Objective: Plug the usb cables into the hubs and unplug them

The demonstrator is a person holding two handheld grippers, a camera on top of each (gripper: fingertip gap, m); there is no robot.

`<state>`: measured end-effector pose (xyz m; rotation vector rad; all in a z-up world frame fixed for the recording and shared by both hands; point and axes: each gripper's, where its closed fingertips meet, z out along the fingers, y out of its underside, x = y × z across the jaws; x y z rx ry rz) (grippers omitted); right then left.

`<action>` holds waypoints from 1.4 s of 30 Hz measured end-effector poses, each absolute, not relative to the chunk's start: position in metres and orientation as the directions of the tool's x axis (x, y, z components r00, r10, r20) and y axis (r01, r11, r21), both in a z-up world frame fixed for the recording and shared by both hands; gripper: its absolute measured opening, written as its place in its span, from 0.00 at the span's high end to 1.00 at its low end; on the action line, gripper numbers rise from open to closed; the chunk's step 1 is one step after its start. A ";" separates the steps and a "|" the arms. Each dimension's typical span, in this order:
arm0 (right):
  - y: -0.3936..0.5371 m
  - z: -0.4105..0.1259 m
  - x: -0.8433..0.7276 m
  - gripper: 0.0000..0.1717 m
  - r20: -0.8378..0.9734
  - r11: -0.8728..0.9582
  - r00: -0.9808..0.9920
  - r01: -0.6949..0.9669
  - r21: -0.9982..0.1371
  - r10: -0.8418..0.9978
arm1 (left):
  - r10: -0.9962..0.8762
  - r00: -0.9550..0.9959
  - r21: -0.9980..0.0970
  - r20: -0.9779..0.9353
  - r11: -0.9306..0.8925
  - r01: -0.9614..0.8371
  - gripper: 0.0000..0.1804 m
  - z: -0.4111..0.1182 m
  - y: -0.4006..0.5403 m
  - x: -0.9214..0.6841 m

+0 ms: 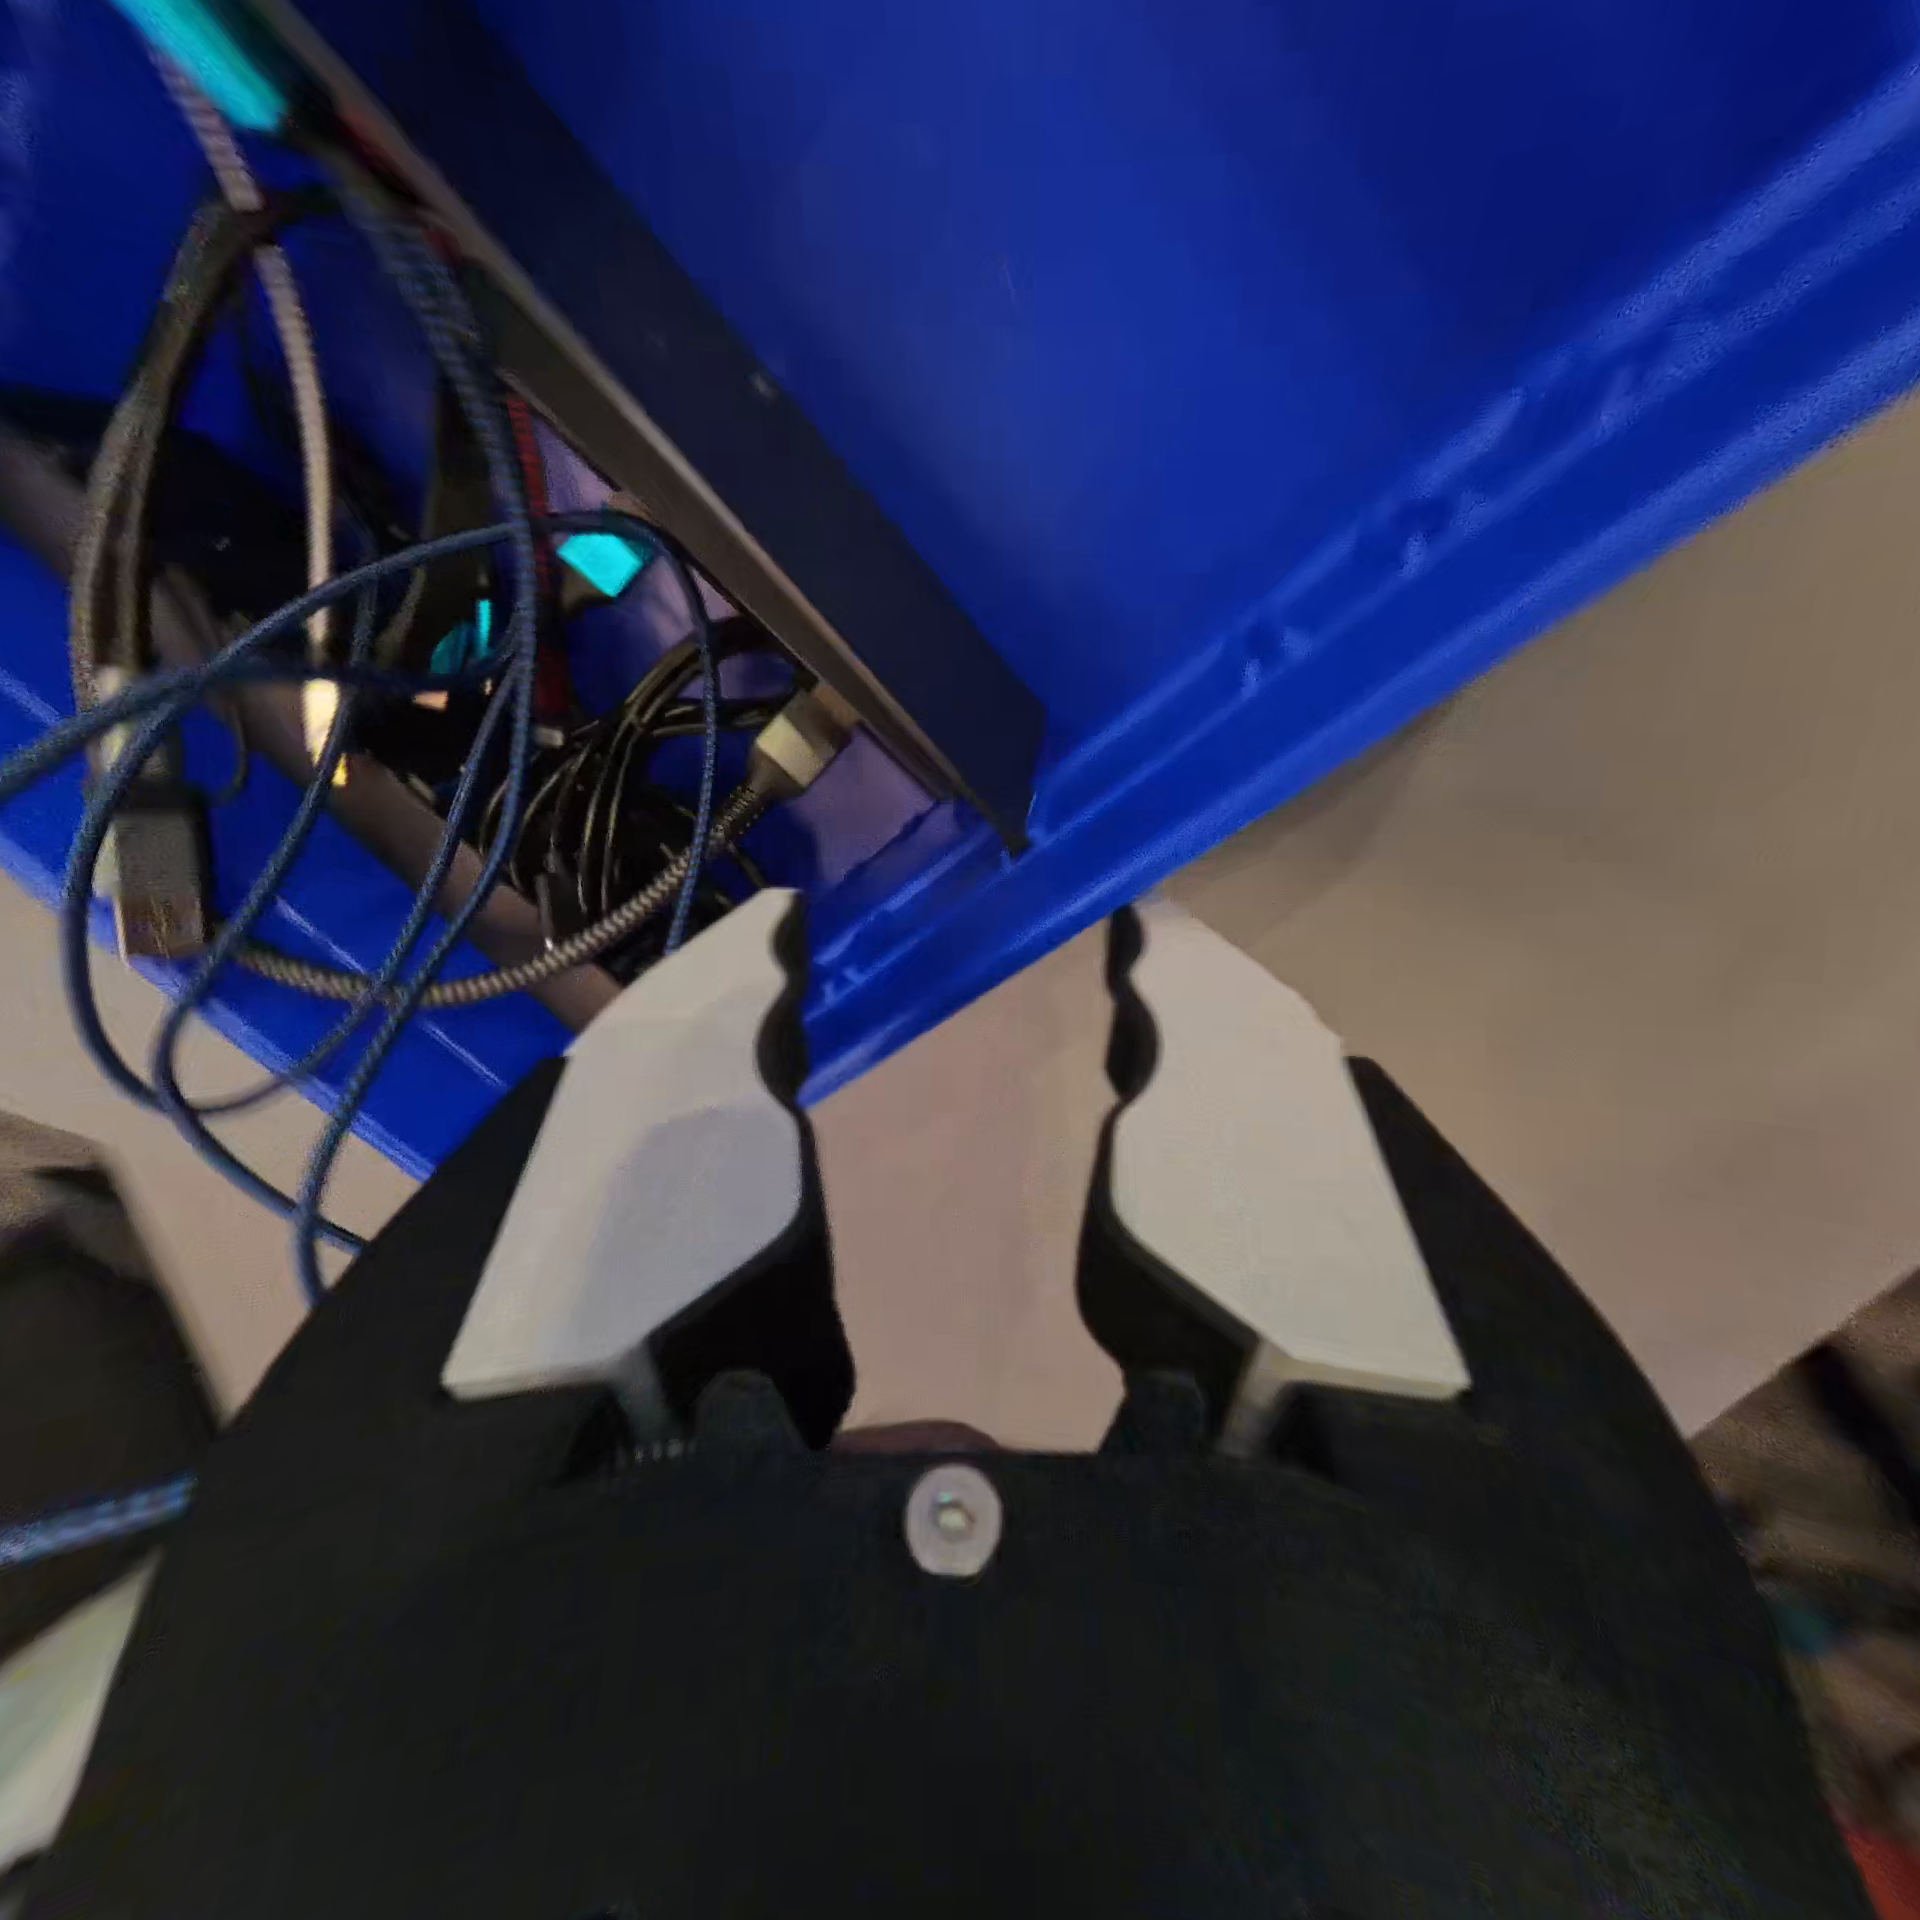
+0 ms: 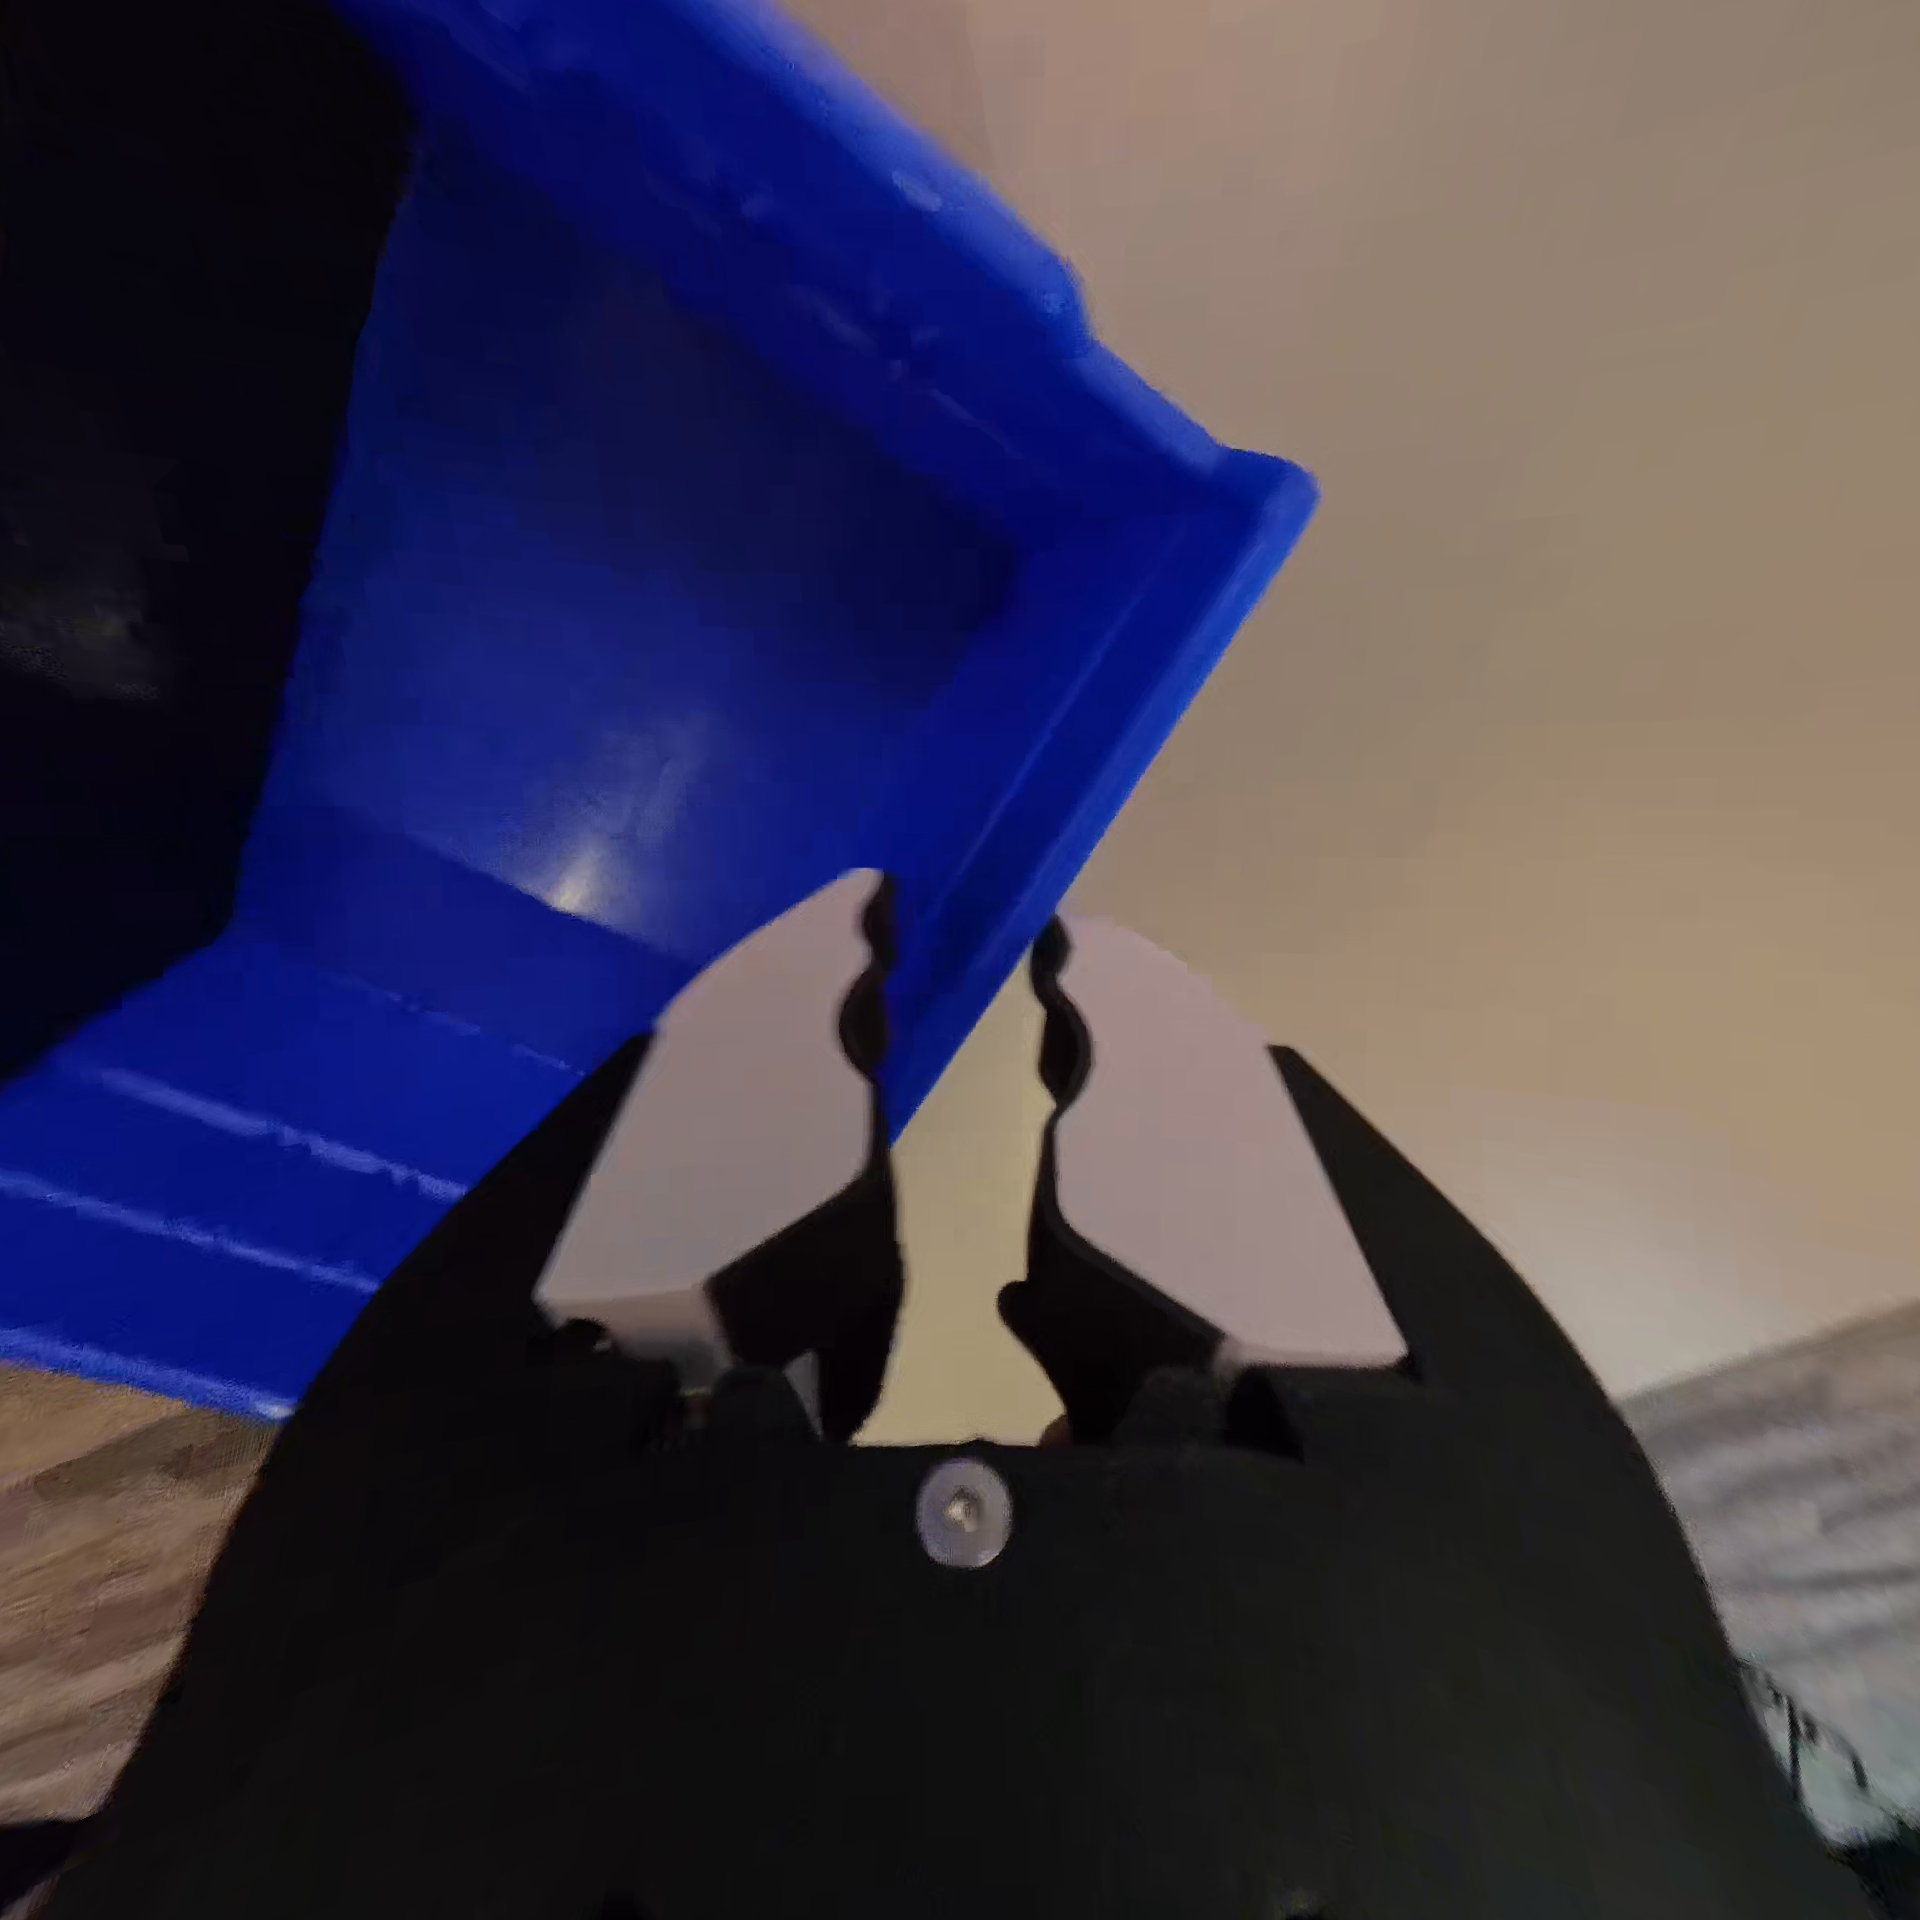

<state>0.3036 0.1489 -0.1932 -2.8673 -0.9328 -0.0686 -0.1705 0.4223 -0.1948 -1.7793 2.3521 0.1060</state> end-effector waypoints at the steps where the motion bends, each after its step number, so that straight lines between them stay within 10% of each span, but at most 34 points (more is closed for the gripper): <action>1: 0.151 -0.187 0.308 0.78 0.106 -0.814 0.824 0.567 -0.129 0.557 | -0.969 -0.179 -0.143 -0.172 0.205 -0.968 0.63 -0.184 0.420 -0.170; 6: 0.132 -0.150 0.254 0.67 0.122 -0.761 0.817 0.571 -0.306 0.564 | -0.979 0.009 -0.454 -0.204 0.086 -0.887 0.52 -0.123 0.369 -0.136; 11: 0.094 -0.150 0.099 0.67 -0.163 -0.667 0.686 0.578 -0.471 0.709 | -0.963 0.066 -0.424 -0.260 0.052 -0.904 0.56 -0.152 0.301 -0.058; 19: 0.069 -0.246 0.051 0.72 -0.083 -0.631 0.626 0.767 -0.117 0.776 | -0.924 -0.002 -0.004 -0.382 0.004 -1.000 0.59 -0.244 0.339 -0.031; 22: 0.069 -0.253 0.055 0.77 -0.089 -0.629 0.623 0.771 -0.095 0.777 | -0.961 -0.023 0.032 -0.276 0.014 -0.999 0.79 -0.262 0.336 -0.033; 42: 0.101 -0.252 0.378 0.87 0.152 -0.672 0.655 0.710 0.210 0.740 | -0.835 -0.309 0.294 -0.456 0.186 -0.937 0.84 -0.260 0.469 -0.214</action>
